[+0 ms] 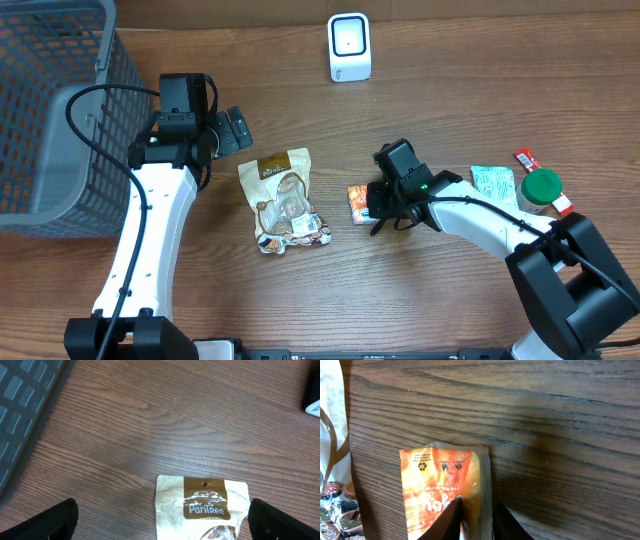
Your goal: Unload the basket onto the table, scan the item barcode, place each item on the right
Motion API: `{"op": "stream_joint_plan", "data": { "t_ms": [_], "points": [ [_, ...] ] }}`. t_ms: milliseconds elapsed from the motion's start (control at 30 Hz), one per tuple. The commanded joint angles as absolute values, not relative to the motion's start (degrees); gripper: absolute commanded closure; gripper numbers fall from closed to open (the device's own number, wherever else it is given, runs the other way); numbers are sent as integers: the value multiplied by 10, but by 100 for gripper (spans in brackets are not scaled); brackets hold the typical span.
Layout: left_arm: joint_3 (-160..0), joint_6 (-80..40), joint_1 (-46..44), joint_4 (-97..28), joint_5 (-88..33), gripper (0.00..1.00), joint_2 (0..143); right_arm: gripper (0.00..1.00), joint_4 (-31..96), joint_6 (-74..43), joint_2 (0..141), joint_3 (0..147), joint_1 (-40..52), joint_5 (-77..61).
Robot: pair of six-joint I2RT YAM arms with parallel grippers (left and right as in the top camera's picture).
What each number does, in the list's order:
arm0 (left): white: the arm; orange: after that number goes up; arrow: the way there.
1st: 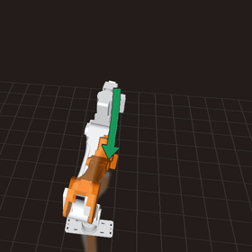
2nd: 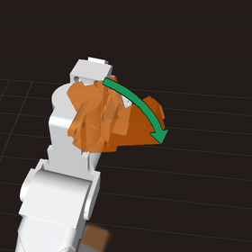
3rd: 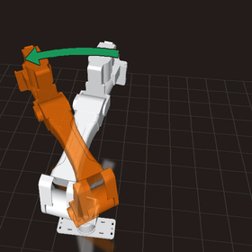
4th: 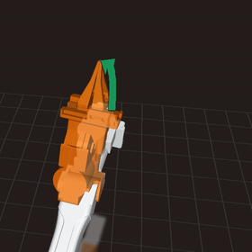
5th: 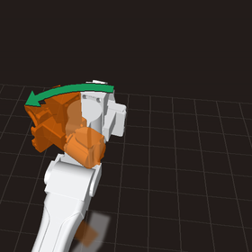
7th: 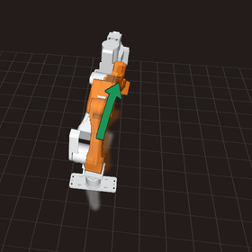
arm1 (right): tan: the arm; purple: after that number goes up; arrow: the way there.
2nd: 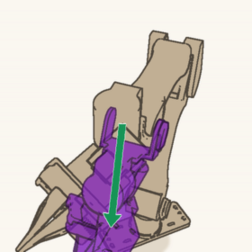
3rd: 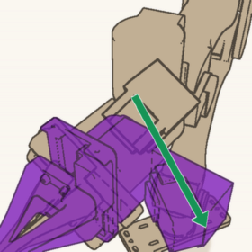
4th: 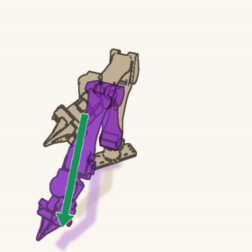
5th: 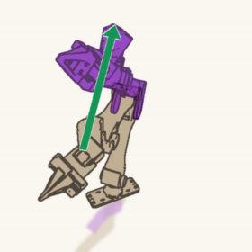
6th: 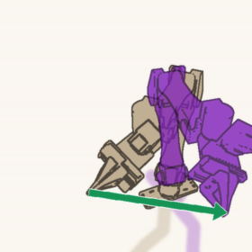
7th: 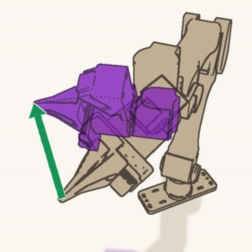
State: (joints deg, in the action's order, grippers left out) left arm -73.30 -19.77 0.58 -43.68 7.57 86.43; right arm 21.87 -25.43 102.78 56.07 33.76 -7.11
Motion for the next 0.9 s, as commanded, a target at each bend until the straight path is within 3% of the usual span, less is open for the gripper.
{"op": "stream_joint_plan", "data": {
  "t_ms": [0,67,167,567,867],
  "points": [
    [-739,-202,7,-435,79,0,869,78,216,-250,1030,558,338,-72],
    [-739,-202,7,-435,79,0,869,81,216,-250,1030,558,338,-72],
    [-739,-202,7,-435,79,0,869,96,216,-250,1030,558,338,-72],
    [-739,-202,7,-435,79,0,869,97,226,-204,993,575,327,-86],
    [-739,-202,7,-435,79,0,869,96,215,-147,917,575,327,3]
  ]
}}
